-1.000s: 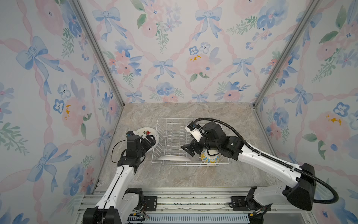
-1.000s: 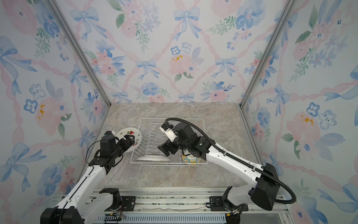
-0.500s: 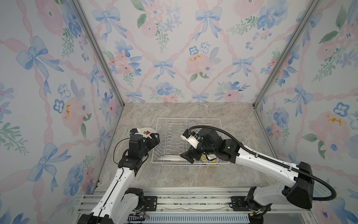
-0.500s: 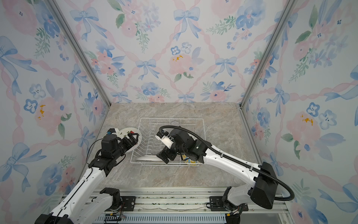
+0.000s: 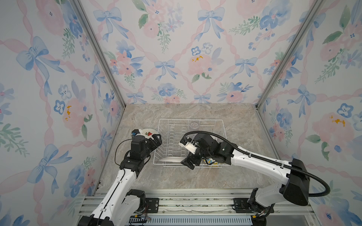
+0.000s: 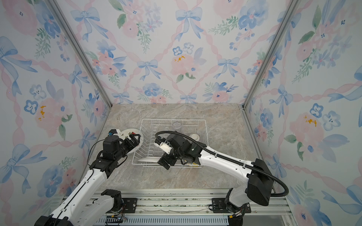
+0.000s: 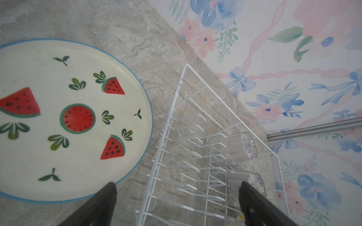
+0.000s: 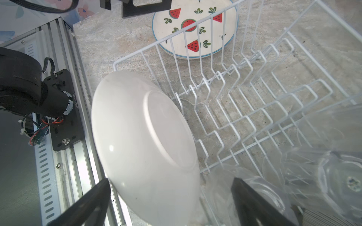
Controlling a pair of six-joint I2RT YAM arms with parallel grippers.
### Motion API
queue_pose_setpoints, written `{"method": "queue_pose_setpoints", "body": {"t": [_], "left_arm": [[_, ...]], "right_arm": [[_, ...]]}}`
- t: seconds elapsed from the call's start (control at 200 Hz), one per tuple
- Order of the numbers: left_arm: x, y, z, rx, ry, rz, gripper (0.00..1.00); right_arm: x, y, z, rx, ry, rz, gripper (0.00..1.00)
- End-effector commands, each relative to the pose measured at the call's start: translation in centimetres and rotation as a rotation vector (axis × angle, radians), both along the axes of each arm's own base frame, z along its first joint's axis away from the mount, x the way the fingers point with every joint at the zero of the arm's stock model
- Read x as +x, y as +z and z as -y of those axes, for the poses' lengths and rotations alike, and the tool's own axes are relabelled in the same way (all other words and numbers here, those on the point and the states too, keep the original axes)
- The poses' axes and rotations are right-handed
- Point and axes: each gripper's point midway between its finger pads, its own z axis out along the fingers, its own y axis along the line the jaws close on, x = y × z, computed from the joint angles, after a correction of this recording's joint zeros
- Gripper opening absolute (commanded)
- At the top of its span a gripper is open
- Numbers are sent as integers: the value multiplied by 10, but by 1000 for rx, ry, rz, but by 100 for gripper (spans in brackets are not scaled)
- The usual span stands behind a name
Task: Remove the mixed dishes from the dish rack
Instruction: 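Lower the right gripper onto the green-rimmed plate rim in the rack and grasp it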
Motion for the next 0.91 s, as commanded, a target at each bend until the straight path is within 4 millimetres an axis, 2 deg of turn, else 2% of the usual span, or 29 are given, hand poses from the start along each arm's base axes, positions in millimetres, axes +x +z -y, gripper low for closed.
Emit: {"method": "queue_pose_setpoints", "body": {"t": [0.0,0.15,0.35,0.655,0.9], "left_arm": [[2,16,0,12,1,38,98],[1,15,-2,16,6,40,98],[1,15,-3,21,12,41,98],[0,14,-5,29,19,43,98],[2,14,-5,30,24,39,98]], "right_arm": [[-2,3,-5,-16,22,12,99],[2,-2,-6,-39,1,30,99],[13,-4,-8,-56,-41,53,92],[13,-4,-14,-64,-30,76,76],[12,0,-18,-86,-21,124,57]]}}
